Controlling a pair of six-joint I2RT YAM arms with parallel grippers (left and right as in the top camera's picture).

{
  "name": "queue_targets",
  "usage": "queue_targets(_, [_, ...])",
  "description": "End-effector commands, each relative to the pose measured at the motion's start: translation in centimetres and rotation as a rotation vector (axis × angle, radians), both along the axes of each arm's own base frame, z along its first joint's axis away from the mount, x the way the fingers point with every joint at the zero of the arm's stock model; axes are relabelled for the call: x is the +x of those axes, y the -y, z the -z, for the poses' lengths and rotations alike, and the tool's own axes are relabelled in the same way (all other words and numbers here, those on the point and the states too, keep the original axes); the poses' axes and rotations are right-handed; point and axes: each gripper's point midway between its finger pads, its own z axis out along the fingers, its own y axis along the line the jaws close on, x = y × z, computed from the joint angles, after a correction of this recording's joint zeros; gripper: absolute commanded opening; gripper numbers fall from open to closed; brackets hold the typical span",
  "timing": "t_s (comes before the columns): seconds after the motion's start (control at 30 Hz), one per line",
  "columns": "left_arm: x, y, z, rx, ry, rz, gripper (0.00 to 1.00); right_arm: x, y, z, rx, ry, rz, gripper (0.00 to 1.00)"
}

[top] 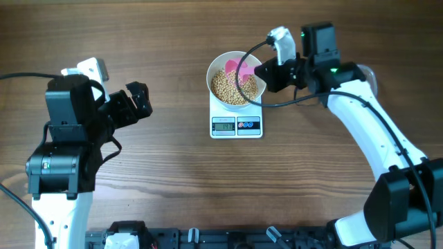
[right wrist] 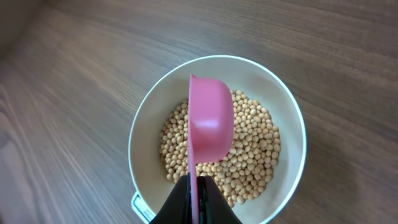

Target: Scoop item into bowl and weigh 150g on scale

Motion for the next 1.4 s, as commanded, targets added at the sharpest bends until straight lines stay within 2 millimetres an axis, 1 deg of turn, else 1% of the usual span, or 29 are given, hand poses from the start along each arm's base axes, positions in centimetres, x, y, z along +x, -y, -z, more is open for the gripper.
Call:
queue_targets(0.0, [0.2, -0.3, -0.7, 0.016, 0.016, -0.004, 1.00, 0.4, 0.3, -0.8, -0.051, 0.068, -0.004, 0.04])
queue_targets(0.13, [0.2, -0.3, -0.7, 0.016, 0.016, -0.005, 1.00, 0.4, 0.3, -0.8, -0.063, 0.086, -0.023, 0.04])
queue_targets(0.23, [0.2, -0.3, -0.7, 0.016, 0.016, -0.004, 1.00, 0.7, 0.7, -0.5, -0.111, 0.113, -0.020, 0.04])
queue_targets(0.3, [0.2, -0.3, -0.7, 0.016, 0.016, -0.004, 1.00, 0.5, 0.1, -1.1, -0.078, 0.121, -0.046, 0.04])
queue_targets(0.33, [0.2, -0.3, -0.7, 0.016, 0.016, -0.004, 1.00, 0.4, 0.1, -1.1, -0.087, 0.131, -0.062, 0.04])
queue_targets(0.37, [0.2, -0.3, -0.7, 0.016, 0.016, -0.005, 1.00, 0.8, 0.6, -0.8, -0.116, 0.134, -0.036, 0.04])
queue_targets(0.4, [0.2, -0.3, -0.7, 0.016, 0.016, -0.005, 1.00, 1.0, 0.7, -0.9, -0.104, 0.123, -0.008, 0.04])
queue_targets(0.47, [0.2, -0.3, -0.7, 0.016, 0.016, -0.005, 1.00, 0.2, -0.5, -1.5, -0.047, 0.126, -0.073, 0.04])
queue_targets(0.5, [0.2, -0.3, -0.7, 0.016, 0.016, -0.005, 1.00, 0.6, 0.1, -1.2, -0.079, 0.129, -0.044, 0.04])
queue_targets(0.53, [0.2, -0.3, -0.7, 0.016, 0.016, -0.005, 1.00, 0.7, 0.2, -1.2, -0.081, 0.128, -0.037, 0.04])
queue_targets(0.57, [0.2, -0.3, -0.7, 0.016, 0.016, -0.004, 1.00, 0.2, -0.6, -1.8, -0.041, 0.135, -0.087, 0.04])
queue_targets(0.6, [0.2, -0.3, -0.7, 0.016, 0.016, -0.004, 1.00, -0.1, -1.0, -1.9, -0.031, 0.144, -0.116, 0.04])
queue_targets(0.7, [0.2, -0.3, -0.7, 0.016, 0.016, -0.004, 1.00, 1.5, 1.4, -1.0, -0.132, 0.134, 0.036, 0.04])
queue_targets(0.77, [0.2, -0.3, -0.7, 0.016, 0.016, -0.004, 1.00, 0.6, -0.2, -1.6, -0.047, 0.120, -0.032, 0.04])
queue_targets(1.37, [0.2, -0.3, -0.7, 0.016, 0.016, -0.004, 1.00, 0.6, -0.2, -1.6, -0.033, 0.100, -0.011, 0.04])
